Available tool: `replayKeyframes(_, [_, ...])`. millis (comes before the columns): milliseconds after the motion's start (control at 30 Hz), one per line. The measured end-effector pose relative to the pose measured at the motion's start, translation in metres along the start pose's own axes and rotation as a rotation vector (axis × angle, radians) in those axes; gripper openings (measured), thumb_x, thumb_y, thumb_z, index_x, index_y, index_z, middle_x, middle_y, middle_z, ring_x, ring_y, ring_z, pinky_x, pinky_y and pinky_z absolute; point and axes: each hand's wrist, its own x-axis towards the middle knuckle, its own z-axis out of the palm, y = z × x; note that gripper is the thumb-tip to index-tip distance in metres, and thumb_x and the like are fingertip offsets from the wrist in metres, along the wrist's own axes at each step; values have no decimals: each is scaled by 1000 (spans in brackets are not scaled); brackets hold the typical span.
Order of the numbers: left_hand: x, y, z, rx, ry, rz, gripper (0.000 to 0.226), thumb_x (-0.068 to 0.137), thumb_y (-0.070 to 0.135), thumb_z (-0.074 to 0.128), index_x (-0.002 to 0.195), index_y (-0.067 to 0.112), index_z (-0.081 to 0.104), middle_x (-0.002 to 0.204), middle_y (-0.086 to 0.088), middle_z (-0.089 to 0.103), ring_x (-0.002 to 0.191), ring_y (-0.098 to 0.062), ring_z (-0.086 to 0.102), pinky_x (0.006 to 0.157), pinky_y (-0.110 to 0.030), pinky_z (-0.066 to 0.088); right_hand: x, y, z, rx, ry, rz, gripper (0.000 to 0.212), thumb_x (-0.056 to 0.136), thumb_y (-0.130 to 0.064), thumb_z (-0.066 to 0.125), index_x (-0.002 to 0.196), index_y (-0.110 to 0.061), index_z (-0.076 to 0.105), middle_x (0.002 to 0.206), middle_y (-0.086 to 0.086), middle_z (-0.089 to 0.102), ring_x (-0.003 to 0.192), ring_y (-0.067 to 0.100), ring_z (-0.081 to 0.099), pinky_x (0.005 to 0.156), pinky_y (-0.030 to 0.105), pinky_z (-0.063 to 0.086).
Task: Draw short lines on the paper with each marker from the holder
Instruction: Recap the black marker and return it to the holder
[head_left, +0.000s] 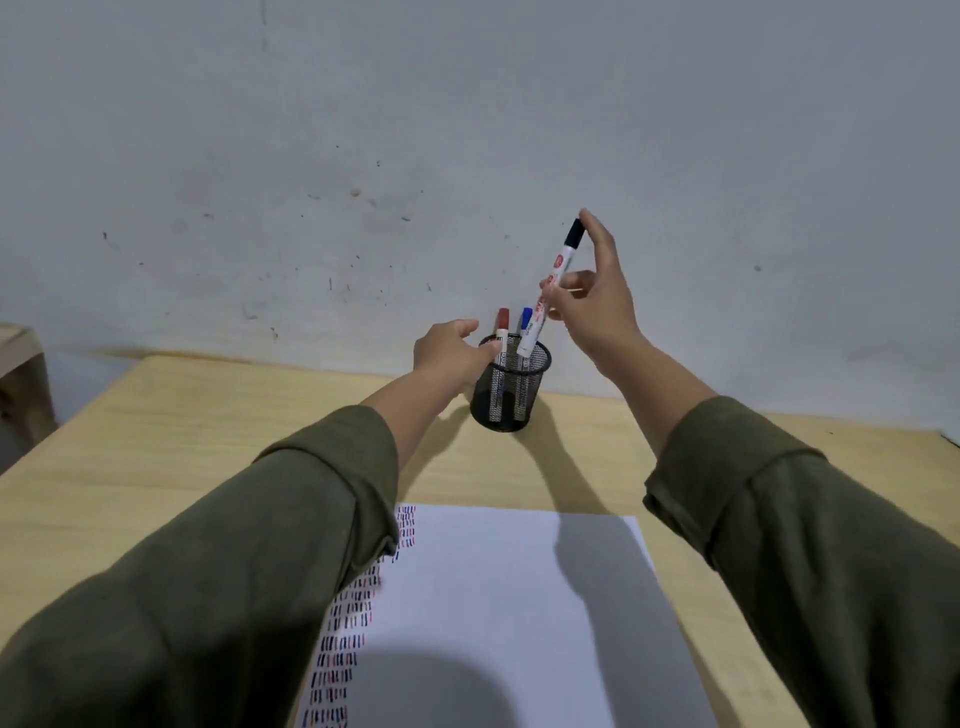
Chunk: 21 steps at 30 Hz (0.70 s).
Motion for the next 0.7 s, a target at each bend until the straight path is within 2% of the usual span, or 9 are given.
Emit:
replayKeyframes(67, [6, -4, 4, 38, 4, 13, 56, 86, 36, 63, 138, 19, 50, 144, 0, 51, 132, -19, 47, 110, -31, 36, 6, 9, 9, -96, -13, -15, 71, 87, -7, 58, 138, -46, 28, 87, 12, 63, 80, 17, 63, 65, 17, 51])
replayKeyframes(100, [9, -6, 5, 59, 7, 22, 56, 87, 38, 63, 138, 19, 50, 144, 0, 51, 132, -19, 46, 111, -31, 35, 8, 13, 13, -135, -19, -22, 71, 87, -6, 57, 138, -45, 28, 82, 7, 60, 77, 15, 61, 62, 15, 48])
replayKeyframes(167, [14, -9, 7, 92, 9, 37, 55, 87, 38, 62, 137, 19, 51, 144, 0, 51, 134, -19, 45, 112, -33, 34, 10, 21, 21, -201, -41, -23, 70, 87, -5, 56, 139, -42, 28, 76, 0, 55, 74, 14, 59, 60, 16, 44])
replayKeyframes(300, [20, -17, 8, 114, 8, 53, 54, 86, 39, 63, 135, 20, 54, 141, 1, 54, 134, -20, 44, 112, -34, 34, 10, 36, 30, -306, -88, -23, 69, 83, -3, 57, 138, -37, 31, 68, 2, 52, 67, 16, 53, 53, 16, 41])
replayKeyframes(500, [22, -21, 12, 116, 1, 80, 45, 87, 36, 63, 129, 22, 60, 134, 4, 60, 130, -16, 49, 105, -27, 36, 16, 53, 39, -420, -180, -11, 69, 77, -5, 63, 134, -34, 38, 84, 10, 61, 73, 16, 54, 48, 7, 35])
replayKeyframes(600, [24, -22, 14, 112, 2, 78, 44, 86, 35, 64, 128, 22, 61, 133, 3, 61, 129, -16, 50, 102, -26, 37, 20, 60, 41, -486, -185, -24, 52, 76, -3, 64, 123, -23, 51, 92, 14, 68, 77, 17, 54, 47, 0, 35])
replayKeyframes(667, [25, -23, 15, 111, 10, 76, 44, 85, 34, 65, 127, 22, 62, 133, 2, 61, 129, -17, 49, 102, -26, 37, 22, 62, 40, -518, -181, -24, 47, 76, -2, 63, 119, -19, 55, 93, 13, 69, 79, 17, 56, 49, 3, 35])
replayKeyframes(700, [25, -22, 15, 112, 15, 76, 44, 85, 34, 66, 127, 22, 62, 133, 2, 61, 129, -17, 49, 102, -26, 37, 23, 62, 40, -532, -179, -24, 47, 76, -2, 63, 119, -19, 56, 93, 13, 69, 82, 20, 58, 54, 10, 38])
